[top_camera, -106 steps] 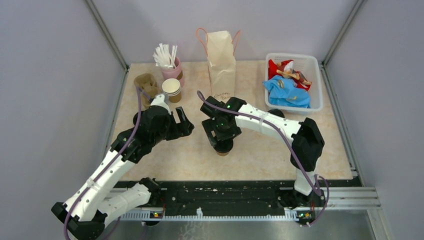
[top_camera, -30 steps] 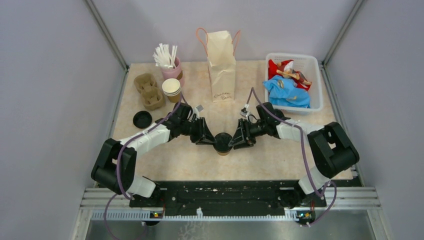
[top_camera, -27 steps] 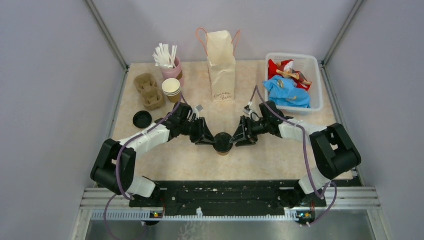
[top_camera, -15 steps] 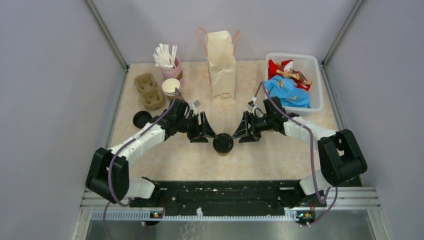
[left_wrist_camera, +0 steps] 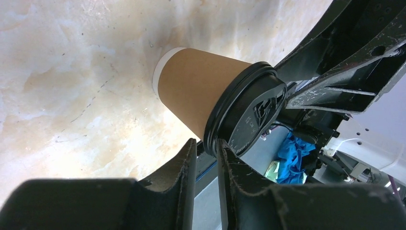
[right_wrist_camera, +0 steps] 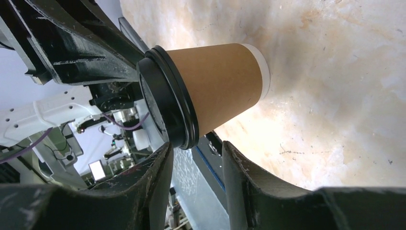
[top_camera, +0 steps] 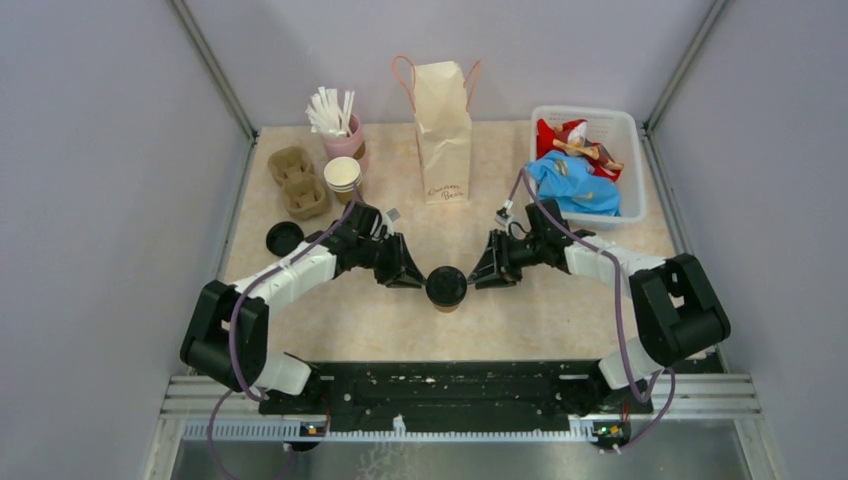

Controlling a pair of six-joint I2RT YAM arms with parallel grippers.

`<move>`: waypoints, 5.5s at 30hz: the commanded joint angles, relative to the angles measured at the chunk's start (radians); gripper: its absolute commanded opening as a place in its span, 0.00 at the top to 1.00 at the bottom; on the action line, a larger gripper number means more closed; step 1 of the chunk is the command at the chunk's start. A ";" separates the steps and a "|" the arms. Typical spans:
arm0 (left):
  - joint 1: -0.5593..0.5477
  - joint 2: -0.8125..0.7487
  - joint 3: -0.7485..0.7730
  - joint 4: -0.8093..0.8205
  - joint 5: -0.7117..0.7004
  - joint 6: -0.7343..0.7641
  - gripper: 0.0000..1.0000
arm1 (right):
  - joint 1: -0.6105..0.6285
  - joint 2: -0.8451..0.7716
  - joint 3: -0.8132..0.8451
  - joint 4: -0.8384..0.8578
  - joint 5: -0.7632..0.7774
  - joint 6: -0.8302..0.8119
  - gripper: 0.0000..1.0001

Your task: Pack the takeout coffee

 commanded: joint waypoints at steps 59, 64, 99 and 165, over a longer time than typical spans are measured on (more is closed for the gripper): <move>-0.065 -0.005 0.216 -0.114 -0.112 0.150 0.30 | 0.088 -0.041 0.178 -0.286 0.143 -0.053 0.37; -0.065 0.087 0.227 -0.005 -0.002 0.139 0.29 | 0.127 -0.055 0.061 -0.086 0.101 0.093 0.30; -0.064 -0.097 -0.097 0.068 -0.002 -0.019 0.63 | 0.038 0.130 0.086 -0.123 0.020 -0.183 0.37; -0.008 -0.201 0.013 -0.051 -0.099 0.088 0.25 | 0.150 0.010 0.265 -0.331 0.250 -0.149 0.11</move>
